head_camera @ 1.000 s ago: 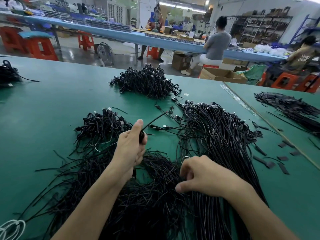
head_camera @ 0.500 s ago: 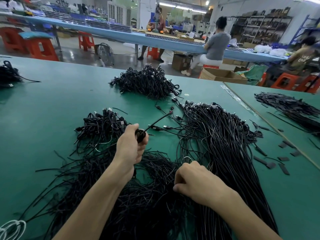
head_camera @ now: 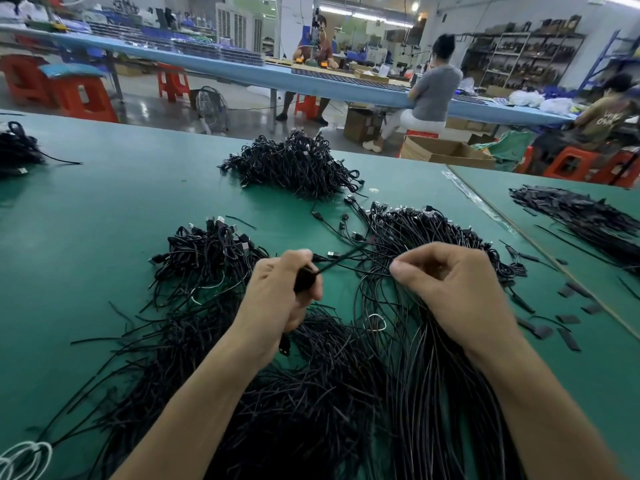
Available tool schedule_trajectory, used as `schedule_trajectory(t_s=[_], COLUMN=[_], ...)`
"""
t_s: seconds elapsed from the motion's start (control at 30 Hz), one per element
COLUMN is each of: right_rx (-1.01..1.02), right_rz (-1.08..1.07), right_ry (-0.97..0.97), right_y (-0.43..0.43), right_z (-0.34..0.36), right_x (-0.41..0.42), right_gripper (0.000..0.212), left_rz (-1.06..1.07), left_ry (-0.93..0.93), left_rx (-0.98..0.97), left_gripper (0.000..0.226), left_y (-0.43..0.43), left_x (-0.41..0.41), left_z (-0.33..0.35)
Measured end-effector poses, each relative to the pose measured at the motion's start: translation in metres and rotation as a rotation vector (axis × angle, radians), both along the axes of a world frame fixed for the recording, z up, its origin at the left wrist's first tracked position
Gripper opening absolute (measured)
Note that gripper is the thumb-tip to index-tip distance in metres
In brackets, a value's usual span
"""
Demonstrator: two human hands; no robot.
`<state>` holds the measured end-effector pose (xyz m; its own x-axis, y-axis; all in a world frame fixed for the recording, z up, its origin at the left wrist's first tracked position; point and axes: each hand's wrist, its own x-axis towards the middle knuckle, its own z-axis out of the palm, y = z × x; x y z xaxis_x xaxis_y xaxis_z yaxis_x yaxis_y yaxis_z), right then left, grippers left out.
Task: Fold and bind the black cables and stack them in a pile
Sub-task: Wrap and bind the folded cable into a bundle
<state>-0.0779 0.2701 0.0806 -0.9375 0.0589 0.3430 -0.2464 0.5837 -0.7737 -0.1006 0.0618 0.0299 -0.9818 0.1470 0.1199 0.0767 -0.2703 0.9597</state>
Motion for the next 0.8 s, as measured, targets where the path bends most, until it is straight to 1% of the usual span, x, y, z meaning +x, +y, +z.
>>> schedule_trajectory(t_s=[0.07,0.13,0.2,0.27,0.33,0.4,0.5,0.6,0.7,0.8], right_rx=[-0.133,-0.146,-0.054,0.075,0.183,0.265,0.410,0.474,0.497,0.561], right_rz=[-0.003,0.058,0.126,0.162,0.155,0.163,0.211,0.250,0.257,0.278], right_ry=[0.084,0.132,0.180,0.224,0.258,0.281,0.329,0.321,0.293,0.350], right_y=[-0.017,-0.034,-0.045,-0.049,-0.050,-0.050,-0.051,-0.053,-0.057,-0.061], right_z=[-0.004,-0.009,-0.013,-0.015,-0.014,-0.011,-0.010,-0.012,-0.015,-0.017], right_x=[0.002,0.006,0.011,0.016,0.018,0.019,0.020,0.017,0.018,0.021], right_gripper=[0.004,0.006,0.016,0.021,0.018,0.014,0.011,0.012,0.015,0.011], left_rz=[-0.113,-0.183,-0.169,-0.096,-0.020,0.027,0.046,-0.001,0.012,0.054], left_ry=[0.054,0.107,0.116,0.126,0.152,0.164,0.116,0.034,-0.003,-0.102], left_rx=[-0.083,-0.101,-0.039,0.010,0.018,0.018,0.079,0.155,0.175,0.166], left_gripper=[0.034,0.021,0.028,0.028,0.027,0.032,0.037,0.040,0.036,0.048], left_y=[0.004,0.009,0.014,0.017,0.018,0.018,0.017,0.017,0.017,0.016], left_x=[0.007,0.013,0.014,0.014,0.013,0.012,0.011,0.010,0.010,0.010], left_z=[0.002,0.004,0.005,0.006,0.006,0.004,0.004,0.004,0.005,0.008])
